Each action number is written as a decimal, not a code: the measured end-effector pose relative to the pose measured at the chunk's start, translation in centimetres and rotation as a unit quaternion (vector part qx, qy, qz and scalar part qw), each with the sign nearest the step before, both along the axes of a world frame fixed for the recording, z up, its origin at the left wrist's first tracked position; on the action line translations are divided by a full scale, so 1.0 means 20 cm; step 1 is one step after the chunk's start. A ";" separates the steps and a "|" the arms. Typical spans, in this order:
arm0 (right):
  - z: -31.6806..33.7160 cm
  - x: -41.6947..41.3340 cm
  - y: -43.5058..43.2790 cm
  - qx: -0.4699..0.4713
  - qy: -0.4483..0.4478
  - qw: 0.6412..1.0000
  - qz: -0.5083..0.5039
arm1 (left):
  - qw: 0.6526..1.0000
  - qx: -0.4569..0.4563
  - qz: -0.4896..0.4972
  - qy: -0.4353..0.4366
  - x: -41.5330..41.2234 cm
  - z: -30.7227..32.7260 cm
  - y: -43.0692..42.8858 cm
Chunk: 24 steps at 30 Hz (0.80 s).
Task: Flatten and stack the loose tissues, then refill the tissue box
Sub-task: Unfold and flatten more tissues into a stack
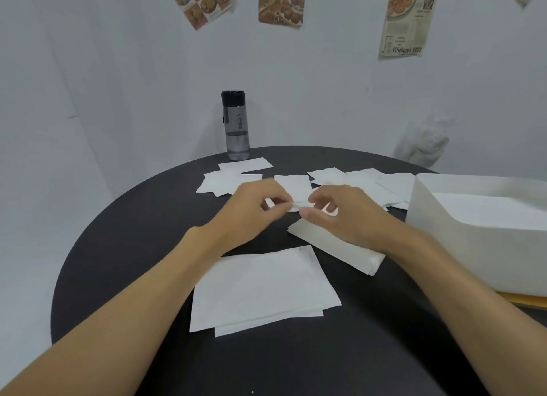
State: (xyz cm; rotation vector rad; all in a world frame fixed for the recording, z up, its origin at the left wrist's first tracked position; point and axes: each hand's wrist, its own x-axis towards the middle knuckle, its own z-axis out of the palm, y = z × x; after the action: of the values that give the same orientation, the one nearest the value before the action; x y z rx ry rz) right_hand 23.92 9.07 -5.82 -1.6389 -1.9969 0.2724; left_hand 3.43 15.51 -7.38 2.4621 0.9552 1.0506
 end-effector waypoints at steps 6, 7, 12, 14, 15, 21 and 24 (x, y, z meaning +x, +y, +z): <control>0.07 -0.01 -0.04 0.102 0.068 0.992 0.008 | 0.984 -0.038 0.044 -0.170 -0.11 0.16 -0.12; 0.08 -0.02 -0.05 0.111 0.087 0.990 0.016 | 0.981 -0.032 0.053 -0.184 -0.13 0.18 -0.15; 0.12 -0.08 -0.09 0.037 0.282 0.956 0.069 | 0.962 -0.043 0.118 -0.241 -0.22 0.23 -0.24; 0.10 -0.09 -0.10 -0.034 0.265 0.960 0.079 | 0.957 -0.102 0.130 -0.238 -0.26 0.22 -0.28; 0.09 -0.09 -0.10 -0.069 0.228 0.968 0.084 | 0.956 -0.139 0.124 -0.227 -0.28 0.20 -0.31; 0.01 -0.13 -0.10 -0.193 0.100 0.964 0.150 | 0.964 -0.212 0.124 -0.098 -0.38 0.08 -0.43; -0.02 -0.14 -0.09 -0.189 0.047 0.968 0.161 | 0.972 -0.191 0.131 -0.045 -0.40 0.03 -0.46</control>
State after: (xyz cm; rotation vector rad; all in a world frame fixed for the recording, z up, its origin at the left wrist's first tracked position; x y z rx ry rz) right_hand 21.08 7.20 -6.14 -1.4669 -2.2329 0.8816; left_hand -4.58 6.40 -6.74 1.9995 1.3384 0.9409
